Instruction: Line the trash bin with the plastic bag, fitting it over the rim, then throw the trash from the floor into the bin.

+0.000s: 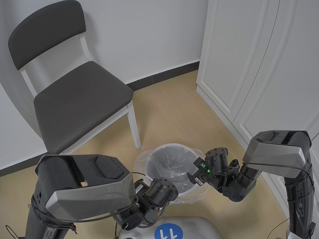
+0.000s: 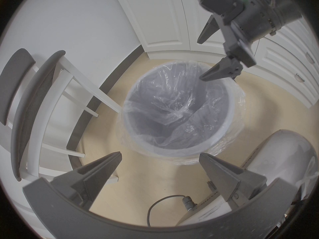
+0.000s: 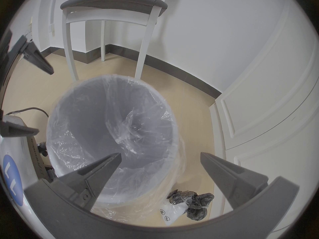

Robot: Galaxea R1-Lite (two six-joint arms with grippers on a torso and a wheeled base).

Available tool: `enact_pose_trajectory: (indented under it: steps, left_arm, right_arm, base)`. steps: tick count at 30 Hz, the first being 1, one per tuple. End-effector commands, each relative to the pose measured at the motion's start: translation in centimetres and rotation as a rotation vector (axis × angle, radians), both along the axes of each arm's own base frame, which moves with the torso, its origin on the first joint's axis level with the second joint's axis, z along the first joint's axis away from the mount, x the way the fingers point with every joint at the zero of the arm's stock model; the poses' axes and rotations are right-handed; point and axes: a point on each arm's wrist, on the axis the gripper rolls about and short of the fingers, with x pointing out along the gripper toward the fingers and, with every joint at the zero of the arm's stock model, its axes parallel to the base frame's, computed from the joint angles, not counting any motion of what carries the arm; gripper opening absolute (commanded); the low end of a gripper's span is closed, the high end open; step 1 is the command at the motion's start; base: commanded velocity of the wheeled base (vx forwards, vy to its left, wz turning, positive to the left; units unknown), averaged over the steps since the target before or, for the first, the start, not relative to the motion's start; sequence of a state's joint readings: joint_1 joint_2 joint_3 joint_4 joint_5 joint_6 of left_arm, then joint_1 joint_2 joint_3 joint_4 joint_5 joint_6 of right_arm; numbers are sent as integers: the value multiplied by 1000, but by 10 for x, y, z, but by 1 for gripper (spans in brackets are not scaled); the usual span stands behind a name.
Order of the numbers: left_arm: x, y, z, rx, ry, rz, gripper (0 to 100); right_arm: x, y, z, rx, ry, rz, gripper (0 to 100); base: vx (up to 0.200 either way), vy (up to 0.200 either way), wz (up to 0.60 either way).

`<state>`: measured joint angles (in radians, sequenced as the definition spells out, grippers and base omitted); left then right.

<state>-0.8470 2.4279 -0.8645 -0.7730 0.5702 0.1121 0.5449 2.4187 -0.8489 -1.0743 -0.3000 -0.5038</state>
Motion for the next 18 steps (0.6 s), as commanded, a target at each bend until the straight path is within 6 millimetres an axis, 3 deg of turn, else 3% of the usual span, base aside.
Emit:
enact_pose_trajectory:
  steps: [1, 6, 7, 18]
  left_arm:
    - [-6, -3, 11, -24, -15, -12, 100]
    - [15, -17, 20, -86, -68, 9, 100]
    - [26, -21, 15, -85, -73, 20, 100]
    - [69, -38, -1, 11, 6, 62, 100]
  right_arm:
    - [2, 1, 0, 4, -5, -1, 100]
    - [8, 4, -4, 24, -10, -12, 100]
    - [9, 1, -2, 25, -13, -20, 100]
    - [13, -5, 7, 37, -33, -38, 100]
  base:
    - [0, 0, 0]
    - [0, 0, 0]
    - [0, 0, 0]
    - [0, 0, 0]
